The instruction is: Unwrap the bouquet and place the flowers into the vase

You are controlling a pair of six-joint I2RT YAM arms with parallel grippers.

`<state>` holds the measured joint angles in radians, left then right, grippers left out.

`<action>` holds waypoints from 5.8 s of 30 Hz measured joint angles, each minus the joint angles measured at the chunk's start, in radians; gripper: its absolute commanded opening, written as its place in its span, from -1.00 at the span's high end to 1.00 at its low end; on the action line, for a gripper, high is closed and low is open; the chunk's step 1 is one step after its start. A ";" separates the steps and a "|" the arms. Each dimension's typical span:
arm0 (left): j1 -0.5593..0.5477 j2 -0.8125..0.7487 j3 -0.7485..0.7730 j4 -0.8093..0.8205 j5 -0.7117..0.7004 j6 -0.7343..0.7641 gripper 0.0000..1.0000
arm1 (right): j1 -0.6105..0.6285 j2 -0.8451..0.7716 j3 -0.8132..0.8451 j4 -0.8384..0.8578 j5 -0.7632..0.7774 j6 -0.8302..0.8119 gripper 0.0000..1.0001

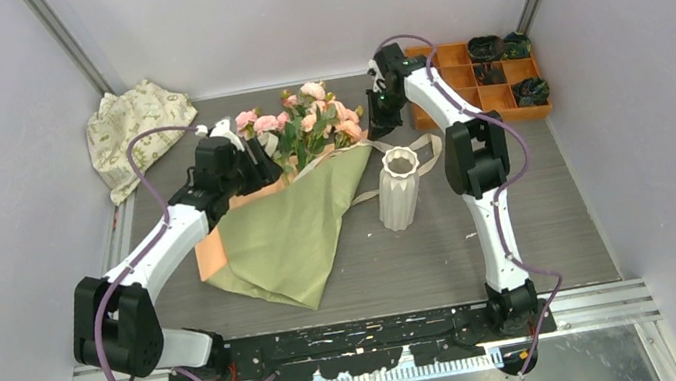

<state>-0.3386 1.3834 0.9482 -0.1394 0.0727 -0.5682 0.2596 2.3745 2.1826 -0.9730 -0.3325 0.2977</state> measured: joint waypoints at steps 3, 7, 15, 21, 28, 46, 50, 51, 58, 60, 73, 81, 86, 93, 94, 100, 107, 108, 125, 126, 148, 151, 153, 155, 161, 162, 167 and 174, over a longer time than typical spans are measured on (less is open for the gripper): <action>0.000 0.000 -0.004 0.000 0.000 0.000 -0.26 | 0.000 0.000 -0.017 0.006 0.002 0.000 0.98; 0.000 0.000 -0.005 0.000 0.000 0.000 -0.26 | 0.000 -0.001 -0.024 0.016 0.002 0.002 0.99; 0.000 0.000 -0.007 0.000 0.000 0.000 -0.26 | -0.003 -0.057 -0.171 0.032 0.037 -0.016 0.99; 0.000 0.000 -0.014 0.000 0.000 0.001 -0.26 | -0.011 -0.130 -0.260 0.026 0.107 -0.027 0.98; 0.000 0.000 -0.024 0.000 -0.001 0.002 -0.26 | -0.026 -0.224 -0.309 0.027 0.181 -0.028 -0.08; 0.000 0.006 -0.039 0.002 0.000 0.002 -0.26 | -0.032 -0.268 -0.415 0.115 -0.045 0.024 -0.50; 0.000 0.006 -0.040 0.008 0.000 0.002 -0.26 | -0.031 -0.238 -0.382 0.120 -0.063 0.038 -0.51; 0.000 0.006 -0.040 0.008 0.000 0.003 -0.26 | -0.030 -0.221 -0.365 0.121 -0.067 0.042 -0.51; 0.002 0.006 -0.050 0.013 0.000 0.005 -0.25 | -0.026 -0.135 -0.318 0.131 -0.074 0.059 -0.18; 0.003 0.006 -0.052 0.013 0.000 0.005 -0.25 | -0.026 -0.119 -0.306 0.131 -0.074 0.064 -0.04; 0.005 0.007 -0.053 0.016 0.000 0.005 -0.25 | -0.027 -0.109 -0.288 0.139 -0.016 0.076 0.68; 0.005 0.027 -0.053 0.016 0.005 0.005 -0.25 | -0.041 -0.114 -0.293 0.163 0.065 0.087 0.80; 0.005 0.045 -0.053 0.016 0.008 0.005 -0.26 | -0.060 -0.164 -0.341 0.187 0.113 0.098 0.89; 0.005 0.060 -0.053 0.016 0.010 0.005 -0.26 | -0.104 -0.273 -0.406 0.209 0.197 0.098 0.98; 0.006 0.063 -0.053 0.015 0.008 0.004 -0.26 | -0.109 -0.296 -0.421 0.213 0.218 0.098 0.99; 0.023 0.101 -0.045 -0.019 0.006 0.000 -0.27 | -0.131 -0.467 -0.481 0.216 0.416 0.101 0.98; 0.075 0.183 0.038 -0.144 0.019 -0.001 -0.27 | -0.142 -0.681 -0.522 0.217 0.690 0.130 -0.19; 0.082 0.189 0.047 -0.153 0.026 -0.001 -0.27 | -0.144 -0.696 -0.523 0.216 0.716 0.134 -0.25; 0.106 0.508 0.450 -0.291 0.310 0.106 -0.26 | -0.148 -0.796 -0.640 0.239 0.684 0.158 -0.34; 0.106 0.520 0.441 -0.286 0.346 0.106 -0.26 | -0.148 -0.807 -0.642 0.241 0.680 0.158 -0.34; 0.081 0.540 0.303 -0.214 0.591 0.103 1.00 | -0.148 -0.878 -0.671 0.277 0.592 0.173 -0.33; 0.032 0.503 0.265 -0.213 0.605 0.097 1.00 | -0.148 -0.904 -0.678 0.282 0.571 0.173 -0.33; -0.011 0.473 0.259 -0.217 0.611 0.095 1.00 | -0.148 -0.925 -0.678 0.287 0.553 0.173 -0.33; -0.056 0.441 0.259 -0.210 0.626 0.084 1.00 | -0.148 -0.948 -0.678 0.293 0.531 0.173 -0.33; -0.171 0.389 0.240 -0.140 0.678 0.010 1.00 | -0.126 -1.026 -0.678 0.299 0.474 0.172 -0.36; -0.186 0.385 0.234 -0.134 0.681 -0.001 1.00 | -0.121 -1.040 -0.678 0.299 0.464 0.172 -0.37; -0.254 0.363 0.198 -0.113 0.684 -0.043 0.98 | -0.053 -1.076 -0.678 0.299 0.442 0.169 -0.43; -0.335 0.235 0.132 -0.114 0.652 -0.092 0.78 | 0.056 -1.077 -0.678 0.298 0.432 0.153 -0.47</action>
<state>-0.6739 1.6188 1.0801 -0.2539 0.7242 -0.6598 0.3157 1.2972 1.5051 -0.6750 0.0998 0.4511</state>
